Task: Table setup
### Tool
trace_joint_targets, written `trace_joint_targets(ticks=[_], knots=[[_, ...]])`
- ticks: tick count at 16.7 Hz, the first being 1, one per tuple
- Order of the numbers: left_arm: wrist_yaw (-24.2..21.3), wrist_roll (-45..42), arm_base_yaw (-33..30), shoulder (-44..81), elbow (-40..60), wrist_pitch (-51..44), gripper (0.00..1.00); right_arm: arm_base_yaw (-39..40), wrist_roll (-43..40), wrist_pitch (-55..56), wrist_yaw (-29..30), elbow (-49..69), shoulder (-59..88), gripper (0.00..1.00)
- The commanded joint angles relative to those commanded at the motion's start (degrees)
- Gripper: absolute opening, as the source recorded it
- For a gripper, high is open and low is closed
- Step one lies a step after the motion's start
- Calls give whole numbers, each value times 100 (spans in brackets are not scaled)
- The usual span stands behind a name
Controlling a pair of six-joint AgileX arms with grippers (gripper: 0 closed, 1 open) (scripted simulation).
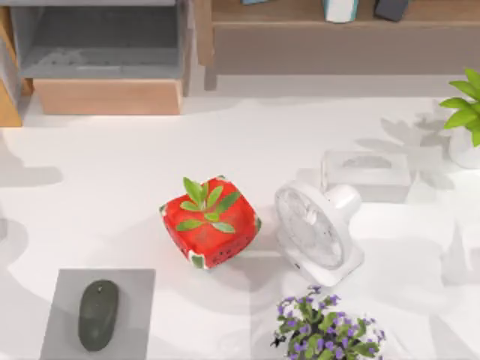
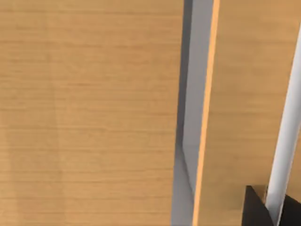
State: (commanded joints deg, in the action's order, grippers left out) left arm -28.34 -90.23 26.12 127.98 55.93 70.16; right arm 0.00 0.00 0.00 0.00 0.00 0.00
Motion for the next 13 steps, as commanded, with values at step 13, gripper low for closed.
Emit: trace_joint_targets(ticks=[13], knots=[[338, 19, -325, 673, 1485, -780, 0, 0, 0, 0, 0, 0, 0, 100]])
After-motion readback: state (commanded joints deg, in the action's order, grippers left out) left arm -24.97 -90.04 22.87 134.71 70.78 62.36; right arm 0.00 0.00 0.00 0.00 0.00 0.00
